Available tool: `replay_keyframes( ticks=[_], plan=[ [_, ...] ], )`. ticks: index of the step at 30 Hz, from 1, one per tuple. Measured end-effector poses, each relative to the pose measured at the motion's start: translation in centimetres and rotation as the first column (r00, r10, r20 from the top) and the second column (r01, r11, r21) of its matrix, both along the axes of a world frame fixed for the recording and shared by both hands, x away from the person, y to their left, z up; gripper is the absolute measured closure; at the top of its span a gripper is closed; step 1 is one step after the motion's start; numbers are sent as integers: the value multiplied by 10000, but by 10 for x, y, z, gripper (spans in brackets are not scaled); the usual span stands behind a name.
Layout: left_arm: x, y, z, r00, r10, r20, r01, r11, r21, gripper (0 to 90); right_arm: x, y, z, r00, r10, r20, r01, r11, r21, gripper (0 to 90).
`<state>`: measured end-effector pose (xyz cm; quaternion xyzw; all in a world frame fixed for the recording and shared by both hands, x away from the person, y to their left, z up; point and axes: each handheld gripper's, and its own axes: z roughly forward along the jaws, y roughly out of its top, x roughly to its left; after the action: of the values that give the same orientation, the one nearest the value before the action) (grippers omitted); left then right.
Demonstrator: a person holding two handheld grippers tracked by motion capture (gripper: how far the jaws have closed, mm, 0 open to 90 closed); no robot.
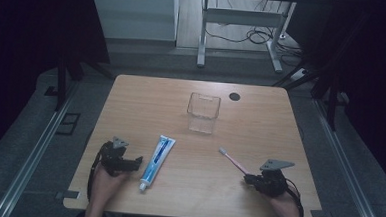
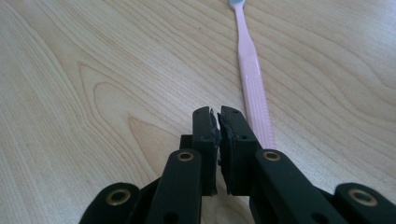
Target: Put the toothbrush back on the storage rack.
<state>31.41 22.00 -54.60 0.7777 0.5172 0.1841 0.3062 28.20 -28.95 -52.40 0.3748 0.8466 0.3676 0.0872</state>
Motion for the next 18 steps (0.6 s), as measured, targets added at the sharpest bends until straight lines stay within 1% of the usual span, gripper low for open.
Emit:
replay_keyframes(
  ticks=[4,11,14,15,18],
  plan=[
    [0,0,0,10000,2,3,-2,10000,-1,42,0,0,3,9999,64,85,-64,10000,-22,813],
    [0,0,0,10000,1,16,-1,10000,-4,42,1,1,12,9997,144,215,-139,9996,-256,743],
    [0,0,0,10000,4,18,-4,10000,-3,42,2,1,17,9997,152,184,-145,9992,-369,706],
    [0,0,0,10000,4,18,-4,10000,-3,42,2,1,17,9997,152,184,-145,9992,-369,706],
    [0,0,0,10000,6,17,-6,10000,-2,42,4,-2,17,9999,19,-109,-25,9986,-537,663]
  ],
)
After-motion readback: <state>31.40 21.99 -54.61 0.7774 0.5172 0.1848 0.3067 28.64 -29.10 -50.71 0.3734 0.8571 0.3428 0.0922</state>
